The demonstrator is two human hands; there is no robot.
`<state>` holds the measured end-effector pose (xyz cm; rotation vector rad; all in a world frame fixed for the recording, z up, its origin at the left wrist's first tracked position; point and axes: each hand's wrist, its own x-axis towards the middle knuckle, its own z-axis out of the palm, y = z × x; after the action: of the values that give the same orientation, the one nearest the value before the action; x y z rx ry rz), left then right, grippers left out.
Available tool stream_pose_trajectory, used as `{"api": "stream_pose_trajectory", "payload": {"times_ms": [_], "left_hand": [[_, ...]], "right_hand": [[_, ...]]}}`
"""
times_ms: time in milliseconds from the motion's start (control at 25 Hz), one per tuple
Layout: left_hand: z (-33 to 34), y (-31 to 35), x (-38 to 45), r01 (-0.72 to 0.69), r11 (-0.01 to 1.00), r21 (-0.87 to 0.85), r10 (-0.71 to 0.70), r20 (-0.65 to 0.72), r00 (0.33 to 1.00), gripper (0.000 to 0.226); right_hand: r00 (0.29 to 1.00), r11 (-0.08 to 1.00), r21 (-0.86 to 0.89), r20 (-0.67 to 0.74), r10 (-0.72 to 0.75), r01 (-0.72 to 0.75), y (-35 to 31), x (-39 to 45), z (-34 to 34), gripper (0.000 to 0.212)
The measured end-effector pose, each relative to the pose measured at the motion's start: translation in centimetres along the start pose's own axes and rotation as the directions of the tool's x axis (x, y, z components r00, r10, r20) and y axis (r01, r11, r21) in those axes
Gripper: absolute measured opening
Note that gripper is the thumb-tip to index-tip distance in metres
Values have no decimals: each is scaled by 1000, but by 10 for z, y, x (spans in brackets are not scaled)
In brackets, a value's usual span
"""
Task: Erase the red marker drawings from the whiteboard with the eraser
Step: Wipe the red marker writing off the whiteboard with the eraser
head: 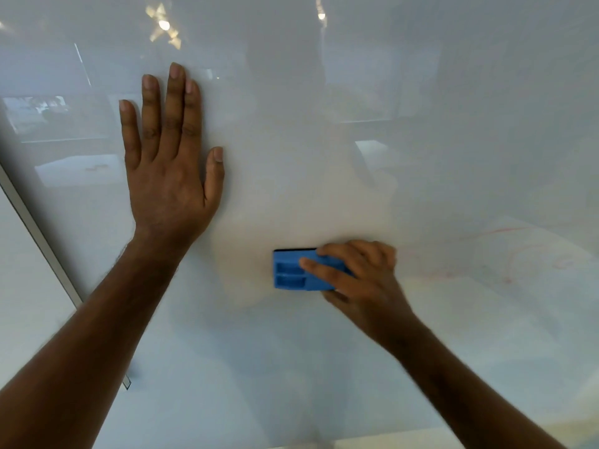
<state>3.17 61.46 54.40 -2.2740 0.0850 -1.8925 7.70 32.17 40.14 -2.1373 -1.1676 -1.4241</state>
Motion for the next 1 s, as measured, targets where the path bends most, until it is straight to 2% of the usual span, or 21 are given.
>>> {"api": "stream_pose_trajectory", "payload": {"times_ms": [160,280,440,560,640,720,800,920,1000], "left_hand": [[-1,-1,-1,-1,1000,1,1,8,1000,65],[-1,-1,0,-9,1000,-2,9,14,1000,65],[-1,0,-2,-1,1000,6,1,3,1000,65],[0,0,-1,-2,1000,6,2,5,1000,65],[0,0,-1,1,1000,-1,-1,8,1000,65],[0,-1,-1,-3,1000,-5,3,10,1000,65],[-1,0,-1,-11,1000,-12,11,4,1000,65],[0,0,-1,-7,1000,-14,7,-1,1000,65],[-1,1,-2,-5,1000,-13,6,3,1000,65]], "right_hand": [[970,976,36,110,-219,216,-42,-36,46,45],[934,953,41,191,-301,299,-23,-67,44,40],[948,966,30,189,-256,255,17,-62,10,40],[993,996,-27,79,-84,86,18,-14,-7,61],[1000,1000,26,0,15,-15,1,16,-4,63],[1000,999,33,-15,-18,18,-24,27,11,56],[990,990,6,34,-140,140,-37,10,29,45],[956,967,17,150,-253,253,-26,-45,38,41],[951,966,-1,173,-255,259,-2,-76,27,42]]}}
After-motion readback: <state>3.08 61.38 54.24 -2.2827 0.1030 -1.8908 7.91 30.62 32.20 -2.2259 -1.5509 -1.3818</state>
